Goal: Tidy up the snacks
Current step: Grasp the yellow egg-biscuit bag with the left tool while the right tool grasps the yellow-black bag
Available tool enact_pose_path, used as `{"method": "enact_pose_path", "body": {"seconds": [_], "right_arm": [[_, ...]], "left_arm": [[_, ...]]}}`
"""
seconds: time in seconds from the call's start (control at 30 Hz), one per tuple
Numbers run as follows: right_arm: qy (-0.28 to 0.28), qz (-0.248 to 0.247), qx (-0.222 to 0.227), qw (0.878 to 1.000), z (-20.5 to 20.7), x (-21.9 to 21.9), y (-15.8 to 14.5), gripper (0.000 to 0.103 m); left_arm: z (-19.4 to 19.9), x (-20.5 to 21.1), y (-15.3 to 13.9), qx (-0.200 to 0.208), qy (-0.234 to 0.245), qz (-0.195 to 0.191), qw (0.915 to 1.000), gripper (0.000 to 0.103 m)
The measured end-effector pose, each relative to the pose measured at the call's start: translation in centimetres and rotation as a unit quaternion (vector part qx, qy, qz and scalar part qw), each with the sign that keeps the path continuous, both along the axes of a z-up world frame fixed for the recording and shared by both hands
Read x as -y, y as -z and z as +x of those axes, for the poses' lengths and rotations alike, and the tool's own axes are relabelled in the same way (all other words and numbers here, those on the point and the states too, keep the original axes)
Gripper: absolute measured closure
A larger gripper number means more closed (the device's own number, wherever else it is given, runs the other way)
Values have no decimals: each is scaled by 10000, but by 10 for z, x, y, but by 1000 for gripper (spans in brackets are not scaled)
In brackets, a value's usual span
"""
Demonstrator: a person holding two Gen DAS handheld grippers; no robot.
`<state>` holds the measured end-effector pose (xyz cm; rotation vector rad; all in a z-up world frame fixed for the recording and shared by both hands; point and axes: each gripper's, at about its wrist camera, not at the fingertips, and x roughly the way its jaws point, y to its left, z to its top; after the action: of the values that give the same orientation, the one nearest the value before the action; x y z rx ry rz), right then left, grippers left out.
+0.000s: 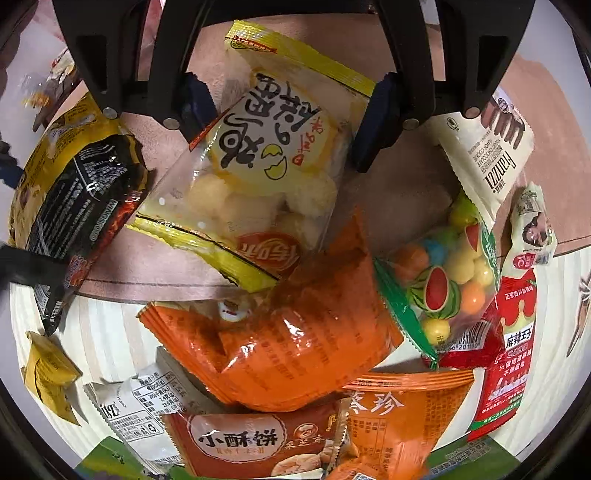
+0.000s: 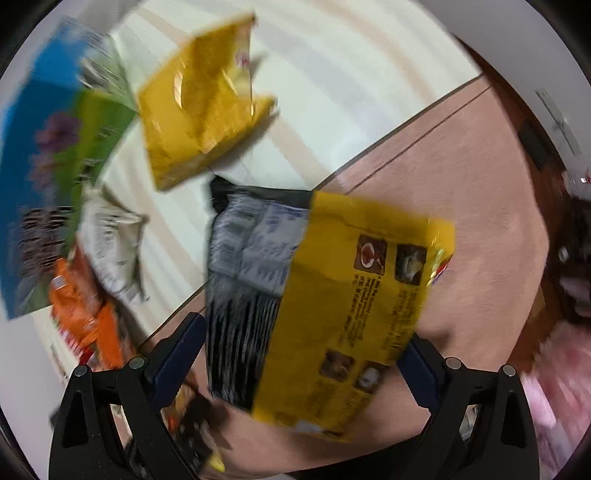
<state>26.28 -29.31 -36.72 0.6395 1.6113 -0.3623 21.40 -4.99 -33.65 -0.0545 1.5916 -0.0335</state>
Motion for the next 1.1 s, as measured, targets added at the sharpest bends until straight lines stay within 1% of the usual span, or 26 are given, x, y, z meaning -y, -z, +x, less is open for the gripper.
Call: {"method": "enact_pose_path", "body": {"seconds": [0.07, 0.1, 0.13, 0.17, 0.23, 0.27, 0.33, 0.43, 0.5, 0.53, 0.57, 0.6, 0.63, 0.7, 0.73, 0.77, 0.87, 0.9, 1.0, 1.03, 1.1], "right_arm": [[-8, -112, -160, 9998, 4, -7, 9, 4], [-235, -245, -148, 9993, 7, -13, 9, 4], [-597, -389, -85, 9974, 8, -22, 8, 6], [-925, -499, -29, 9945, 8, -29, 5, 10], [-1807, -754, 34, 9806, 6, -48, -1, 14], [-2276, -879, 4, 9698, 2, -58, -3, 15], [-2950, -1004, -83, 9502, -9, -72, -4, 15], [-3512, -1077, -131, 9300, -23, -85, -2, 15], [-3793, -1145, -35, 9182, -29, -94, -6, 14], [-3845, -1184, 28, 9155, -32, -97, -10, 13], [-3825, -1207, 94, 9160, -35, -100, -13, 10], [-3718, -1182, 200, 9205, -38, -100, -18, 8], [-3511, -1081, 317, 9295, -40, -98, -23, 5], [-3086, -848, 419, 9465, -47, -90, -27, 4], [-2917, -776, 418, 9524, -52, -85, -27, 4], [-2785, -706, 397, 9570, -56, -82, -24, 4], [-2294, -513, 63, 9720, -67, -70, -8, 4], [-2164, -449, 78, 9752, -70, -68, -4, 4], [-2173, -497, 257, 9745, -78, -73, -5, 6], [-2216, -507, 316, 9733, -78, -73, -6, 11], [-2298, -544, 430, 9708, -90, -66, -10, 14]], "left_arm": [[-2, -1, 2, 28, 17, -56, 10000, 37], [-7, 1, 8, 48, 28, -103, 9999, 37], [-16, -2, 17, 63, 51, -179, 9998, 37], [-18, -5, 18, 60, 64, -258, 9996, 37], [-19, -11, 20, 67, 104, -398, 9991, 37], [-13, -14, 24, 61, 129, -457, 9989, 37], [-14, -22, 27, 47, 164, -593, 9981, 37], [-6, -26, 37, -8, 235, -684, 9974, 37], [-1, -31, 46, -49, 268, -642, 9976, 37], [3, -27, 48, -69, 274, -613, 9977, 36], [6, -24, 51, -91, 274, -579, 9979, 36], [7, -24, 53, -109, 272, -547, 9981, 36], [8, -24, 54, -119, 257, -528, 9982, 36], [9, -25, 55, -113, 183, -496, 9985, 36], [10, -27, 54, -96, 128, -478, 9987, 36], [7, -25, 50, -90, 52, -449, 9989, 39], [2, -30, 49, -166, -346, -473, 9981, 42], [0, -32, 50, -200, -405, -467, 9979, 42], [-5, -31, 56, -188, -321, -270, 9989, 45], [-4, -30, 58, -176, -305, -223, 9991, 46], [-6, -29, 58, -175, -345, -186, 9991, 48]]}}
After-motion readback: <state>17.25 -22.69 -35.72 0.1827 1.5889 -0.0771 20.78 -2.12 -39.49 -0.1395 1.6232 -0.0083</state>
